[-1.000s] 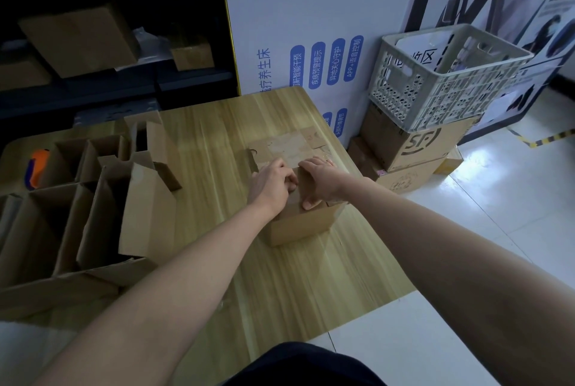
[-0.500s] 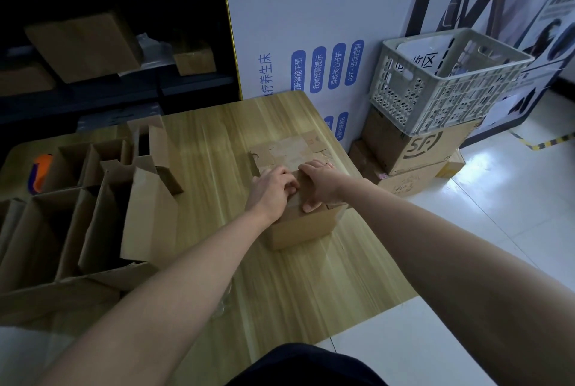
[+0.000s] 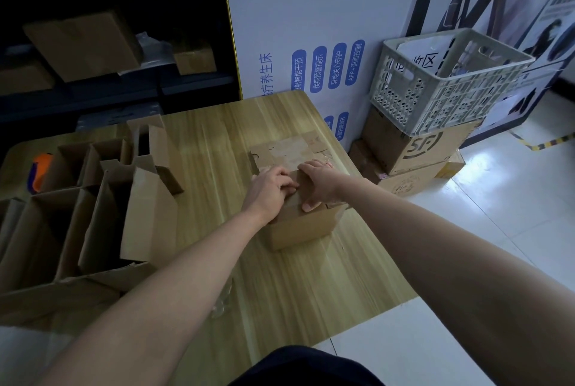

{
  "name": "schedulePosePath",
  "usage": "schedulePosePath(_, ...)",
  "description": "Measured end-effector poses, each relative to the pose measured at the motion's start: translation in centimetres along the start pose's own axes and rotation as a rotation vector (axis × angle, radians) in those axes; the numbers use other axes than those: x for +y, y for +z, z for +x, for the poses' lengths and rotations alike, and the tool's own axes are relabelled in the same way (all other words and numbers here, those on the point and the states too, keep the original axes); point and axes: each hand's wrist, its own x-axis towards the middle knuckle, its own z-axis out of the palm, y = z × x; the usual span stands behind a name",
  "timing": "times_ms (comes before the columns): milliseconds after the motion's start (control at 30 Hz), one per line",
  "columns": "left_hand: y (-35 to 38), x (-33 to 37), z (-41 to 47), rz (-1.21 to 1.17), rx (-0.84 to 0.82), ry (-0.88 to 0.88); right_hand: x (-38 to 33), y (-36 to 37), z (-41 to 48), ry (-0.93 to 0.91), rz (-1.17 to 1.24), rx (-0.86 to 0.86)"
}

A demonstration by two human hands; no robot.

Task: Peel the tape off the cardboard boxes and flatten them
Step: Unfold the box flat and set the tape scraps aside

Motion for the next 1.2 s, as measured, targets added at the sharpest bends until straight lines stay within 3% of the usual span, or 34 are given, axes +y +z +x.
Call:
schedulePosePath(267,-0.2,1.3,1.0,0.072,-0.019,-0.076,0.0,-0.1,0.0,0.007,0.001,0.004)
schedulePosePath(433,0.2,2.0,1.0,0.267,-0.068,0.058,0.1,0.0,-0.2,0.012,0.021,0.014)
schedulePosePath(500,-0.1,1.4,0.9,0.235,-0.118,0.047,0.1,0.1,-0.2,0.011,0.013,0.015)
schedulePosePath(667,-1.3,0.2,-0.9,-0.103,-0.210,-0.117,-0.1,0.0,0.4,0.022,-0.031,-0.005)
schedulePosePath(1000,-4.4,-0.7,-2.8,-0.706,-0.106,-0.242,-0.2,-0.1,1.2,0.043,-0.141,-0.058)
schedulePosePath(1133,-5.0,-2.4,-3.8,-1.052,0.034,-0.501,-0.7,-0.4,1.4,0.057,-0.140,-0.087)
schedulePosePath(1200,-4.7,-3.4,-4.0,-1.115,0.082,-0.630,-0.7,-0.4,1.4,0.064,-0.138,-0.094)
